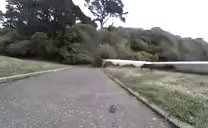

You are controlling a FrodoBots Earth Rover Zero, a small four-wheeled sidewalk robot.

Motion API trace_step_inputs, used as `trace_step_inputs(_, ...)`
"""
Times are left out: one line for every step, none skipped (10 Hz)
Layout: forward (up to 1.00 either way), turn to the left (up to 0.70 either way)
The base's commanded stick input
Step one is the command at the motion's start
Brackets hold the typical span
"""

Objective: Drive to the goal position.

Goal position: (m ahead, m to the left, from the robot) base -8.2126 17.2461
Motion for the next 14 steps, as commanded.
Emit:
trace_step_inputs(0.53,0.0)
trace_step_inputs(0.26,0.0)
trace_step_inputs(0.0,0.0)
trace_step_inputs(0.0,0.0)
trace_step_inputs(0.0,0.0)
trace_step_inputs(0.06,0.0)
trace_step_inputs(0.06,0.0)
trace_step_inputs(0.07,0.0)
trace_step_inputs(0.07,0.0)
trace_step_inputs(0.0,0.64)
trace_step_inputs(0.0,0.67)
trace_step_inputs(0.0,0.69)
trace_step_inputs(0.0,0.55)
trace_step_inputs(0.0,0.41)
